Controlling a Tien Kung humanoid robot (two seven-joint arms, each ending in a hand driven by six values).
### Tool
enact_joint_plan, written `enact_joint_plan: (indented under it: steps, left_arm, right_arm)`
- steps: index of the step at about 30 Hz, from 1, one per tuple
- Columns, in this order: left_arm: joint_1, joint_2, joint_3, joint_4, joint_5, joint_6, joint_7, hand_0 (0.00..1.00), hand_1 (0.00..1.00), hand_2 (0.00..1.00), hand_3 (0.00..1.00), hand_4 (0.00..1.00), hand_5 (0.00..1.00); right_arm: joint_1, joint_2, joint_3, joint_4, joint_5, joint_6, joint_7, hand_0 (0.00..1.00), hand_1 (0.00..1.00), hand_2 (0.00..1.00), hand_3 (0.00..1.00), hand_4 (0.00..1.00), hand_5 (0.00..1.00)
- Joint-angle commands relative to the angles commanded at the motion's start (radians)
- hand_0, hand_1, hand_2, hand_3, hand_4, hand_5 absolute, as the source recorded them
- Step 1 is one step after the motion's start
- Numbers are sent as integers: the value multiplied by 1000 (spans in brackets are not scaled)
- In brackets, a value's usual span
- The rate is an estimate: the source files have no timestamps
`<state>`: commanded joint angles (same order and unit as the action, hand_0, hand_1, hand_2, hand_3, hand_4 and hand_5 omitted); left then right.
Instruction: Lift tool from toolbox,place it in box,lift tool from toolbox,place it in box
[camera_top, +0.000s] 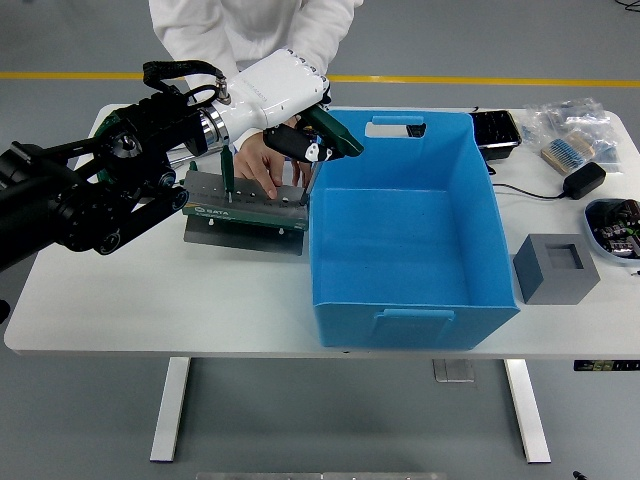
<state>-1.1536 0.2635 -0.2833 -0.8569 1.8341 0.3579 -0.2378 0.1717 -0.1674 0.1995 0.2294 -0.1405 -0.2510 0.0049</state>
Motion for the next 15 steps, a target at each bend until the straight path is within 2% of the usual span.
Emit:
enact_joint_plan:
  steps: [7, 15]
  left_arm:
    - [23, 30, -54, -55, 31, -10, 8, 95, 2, 57, 68, 820, 607]
    - [80, 68, -107, -125, 62, -24, 22, 94, 2, 57, 68, 820, 609]
  right_arm:
    - [-5, 2, -5, -1, 13, -1, 4, 665, 638, 706, 572, 834, 743]
    - [-12, 5, -4, -1, 10, -1, 4, 665, 640, 705, 572, 834, 743]
